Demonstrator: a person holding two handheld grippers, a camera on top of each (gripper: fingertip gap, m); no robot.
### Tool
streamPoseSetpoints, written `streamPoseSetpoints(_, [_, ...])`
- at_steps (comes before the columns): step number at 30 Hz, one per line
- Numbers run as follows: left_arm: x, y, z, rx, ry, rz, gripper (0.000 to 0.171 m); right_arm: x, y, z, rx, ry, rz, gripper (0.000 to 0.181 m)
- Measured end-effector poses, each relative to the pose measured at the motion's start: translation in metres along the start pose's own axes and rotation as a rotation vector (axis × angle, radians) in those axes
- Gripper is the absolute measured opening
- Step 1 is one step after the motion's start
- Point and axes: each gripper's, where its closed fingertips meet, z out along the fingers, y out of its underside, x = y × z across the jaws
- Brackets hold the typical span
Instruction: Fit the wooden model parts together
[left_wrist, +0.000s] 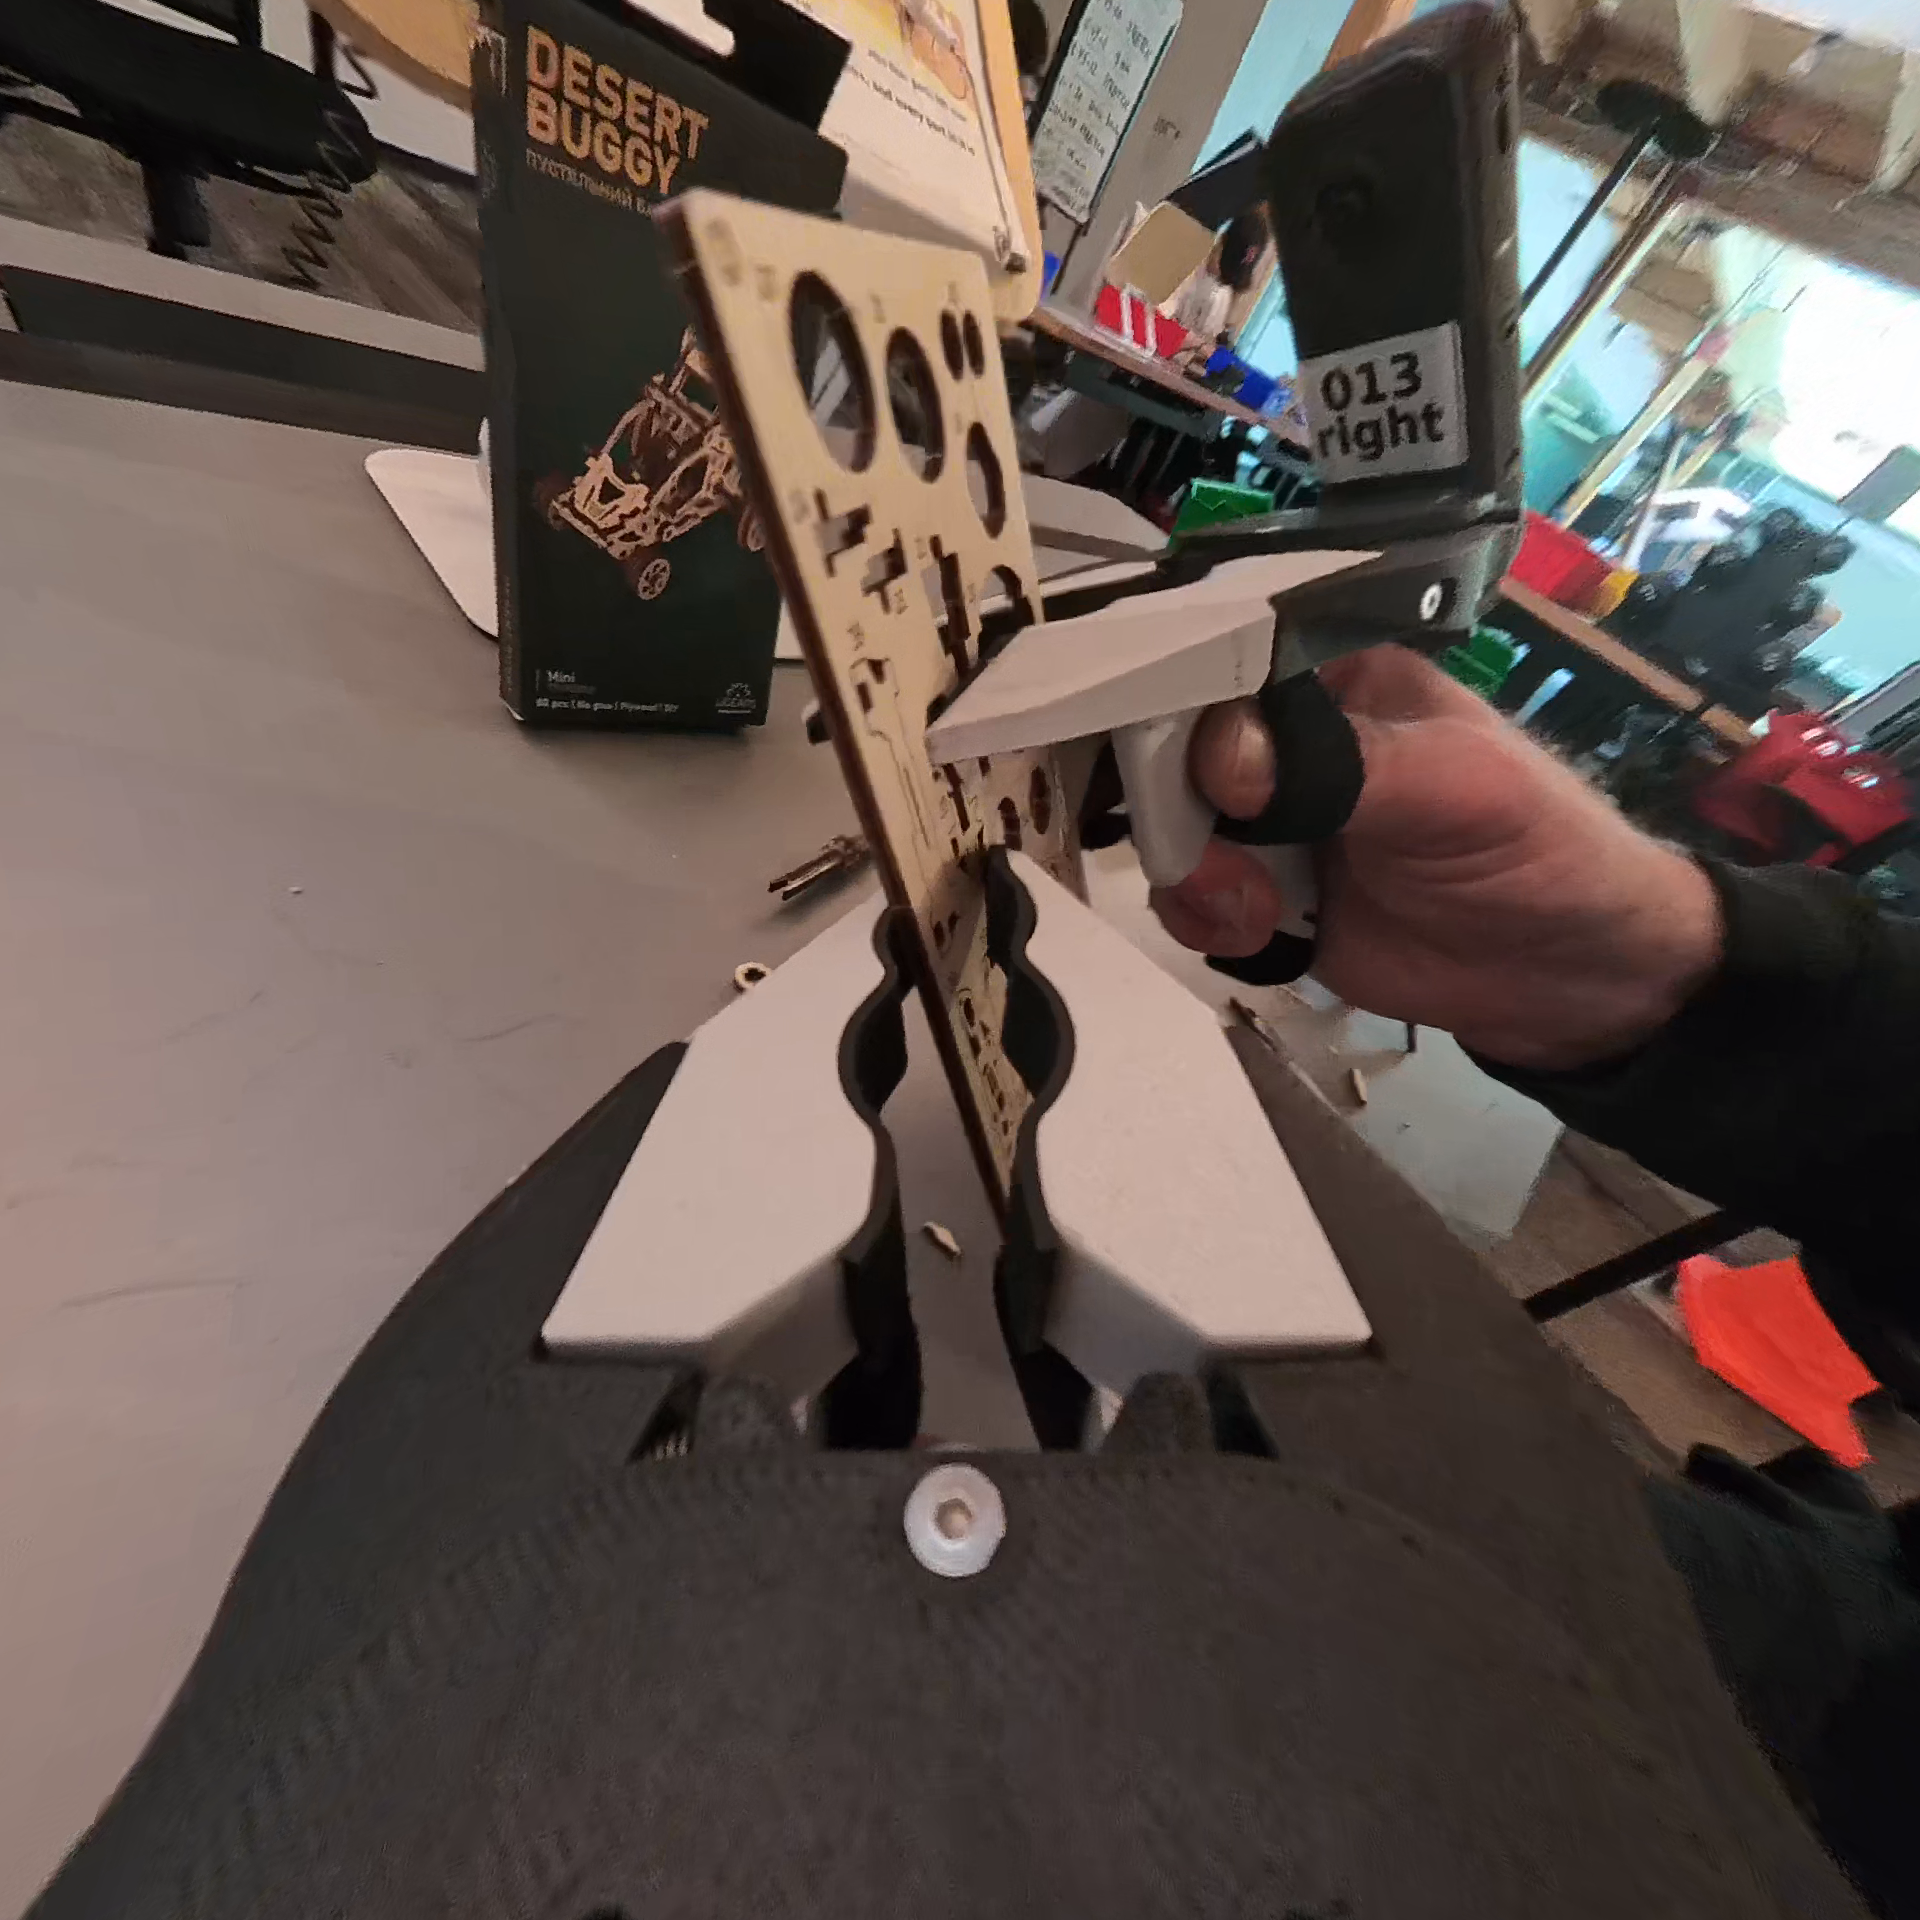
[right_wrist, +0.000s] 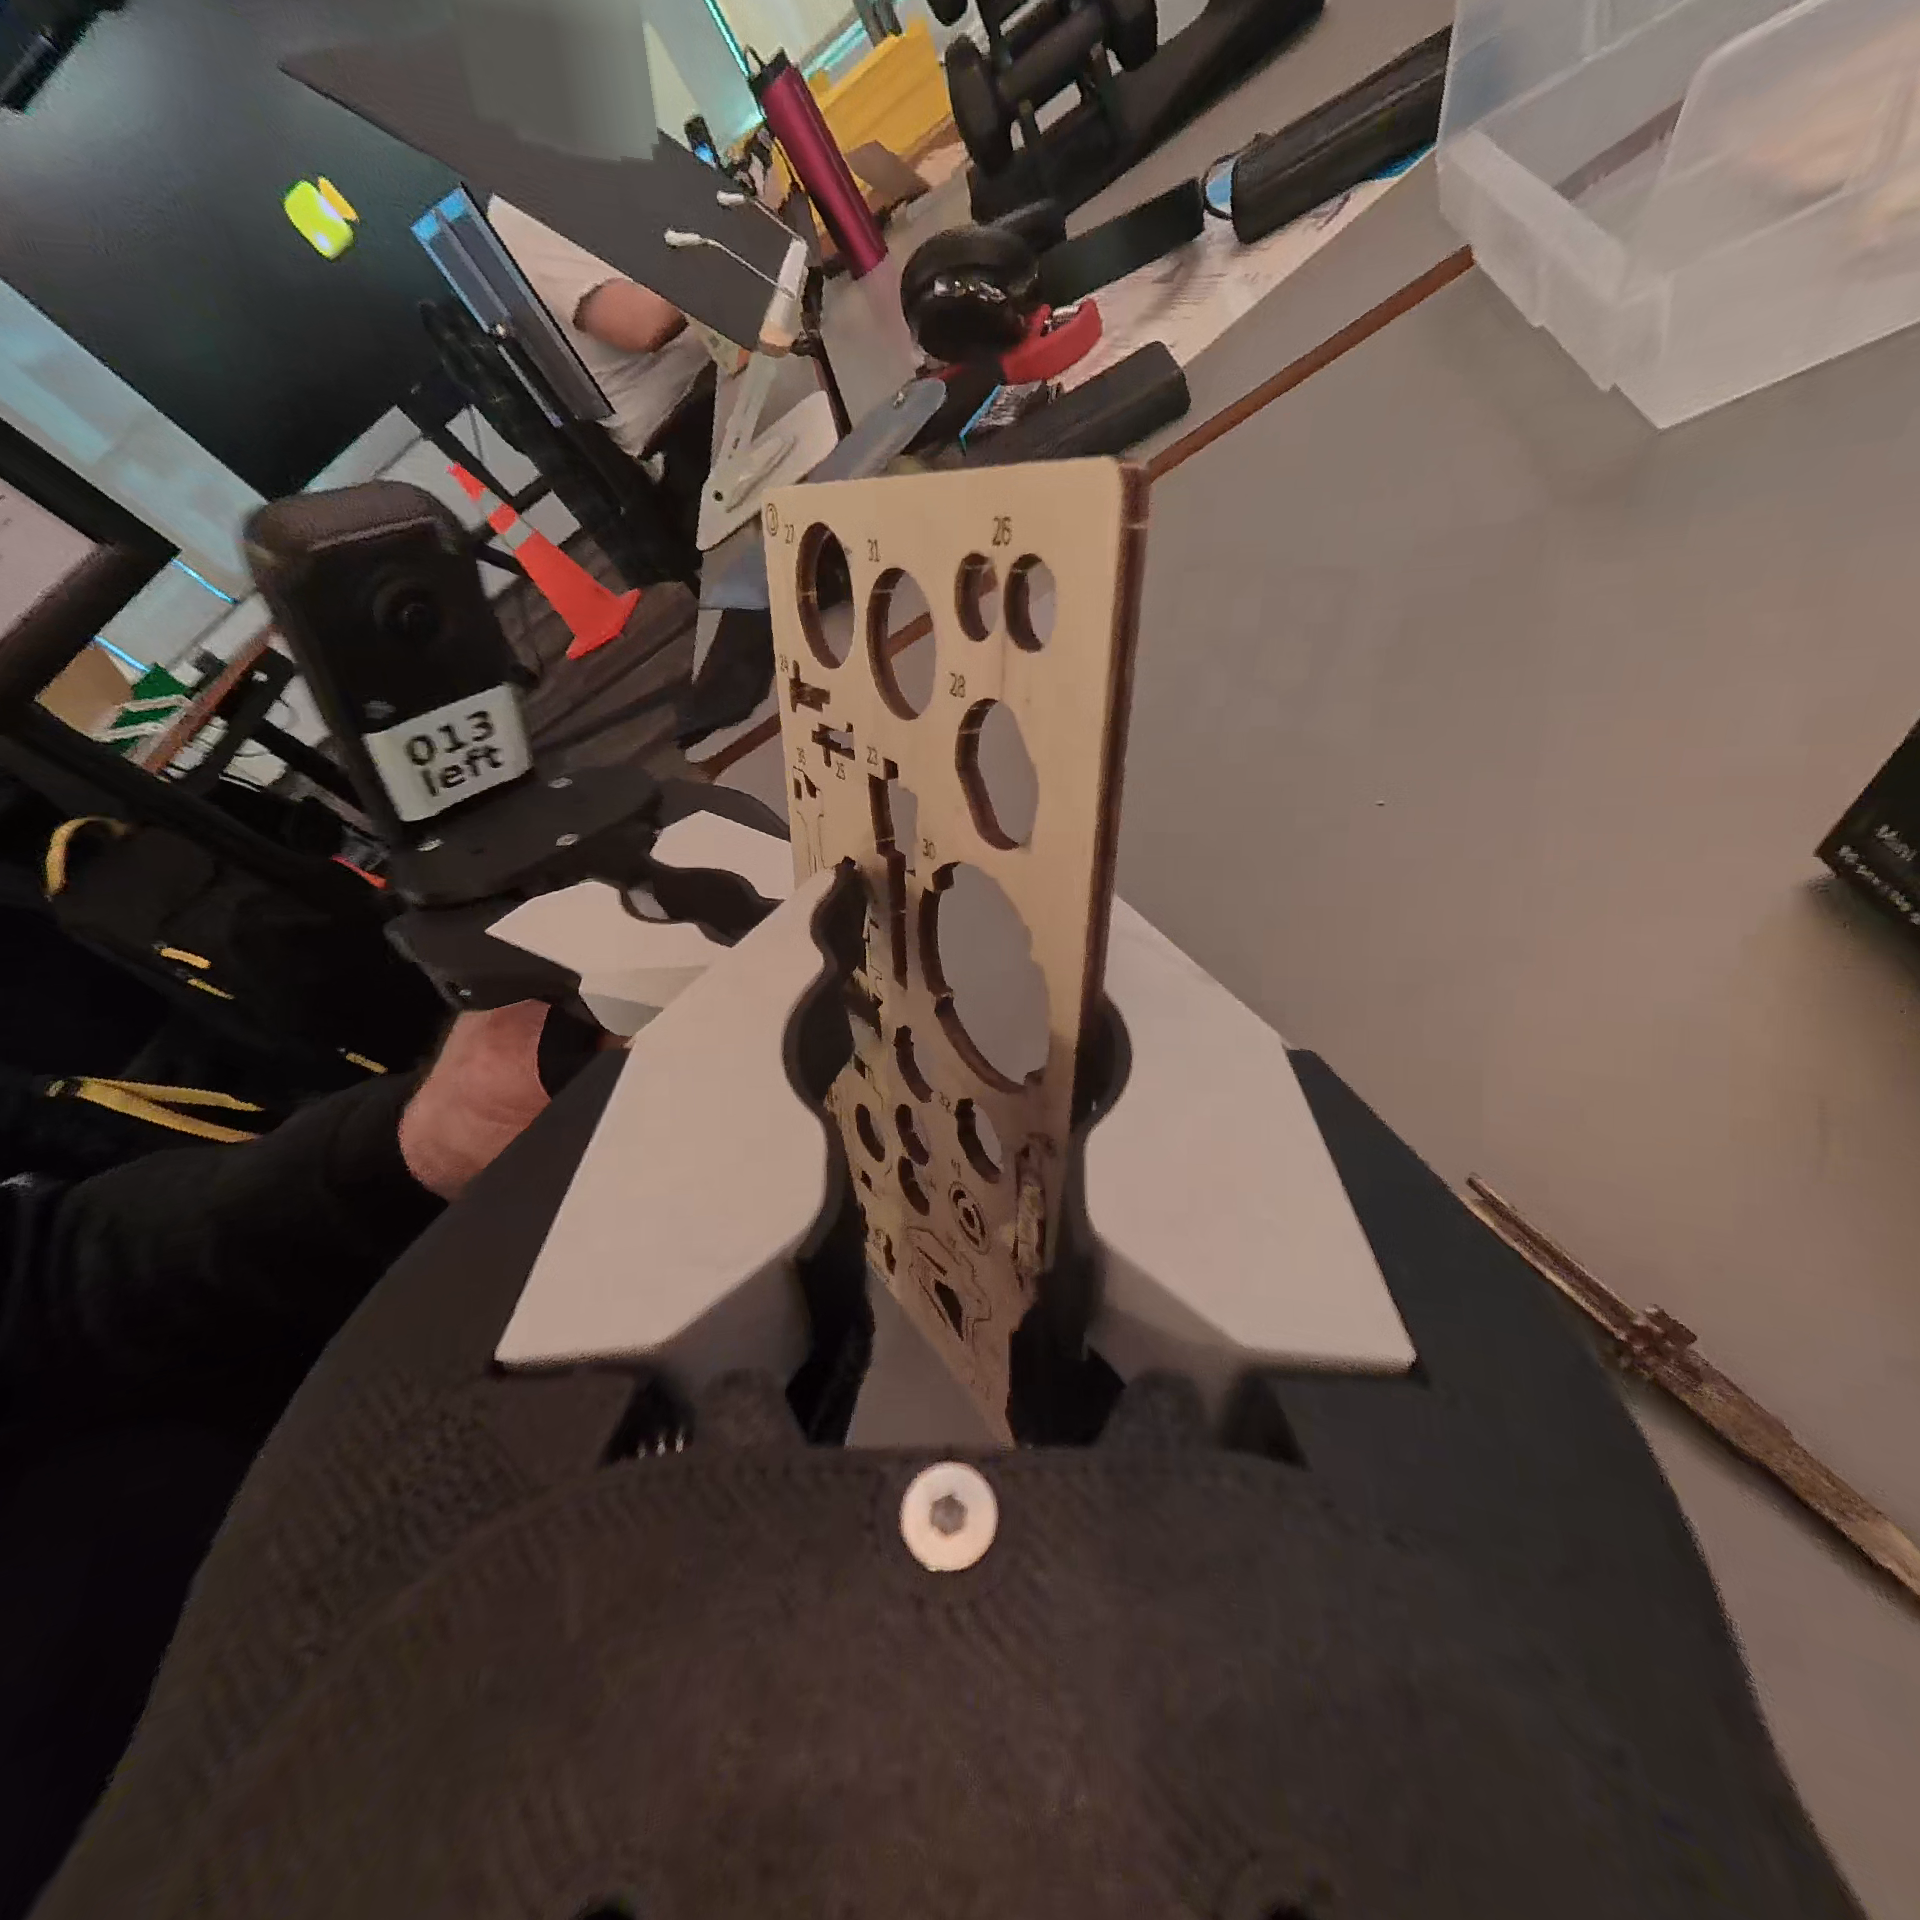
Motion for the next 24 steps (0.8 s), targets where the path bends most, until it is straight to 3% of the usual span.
streamPoseSetpoints(8, [-0.004, 0.002, 0.003, 0.007, -0.026, -0.003, 0.014, 0.005, 0.001, 0.001, -0.009, 0.068, -0.023, 0.037])
streamPoseSetpoints(18, [0.014, -0.009, -0.004, 0.087, 0.211, -0.177, 0.001, -0.014, 0.000, -0.009, 0.001, -0.199, 0.022, 0.029])
streamPoseSetpoints(24, [0.014, -0.010, -0.004, 0.092, 0.255, -0.241, 0.001, -0.014, 0.007, -0.011, -0.036, -0.208, -0.015, 0.024])
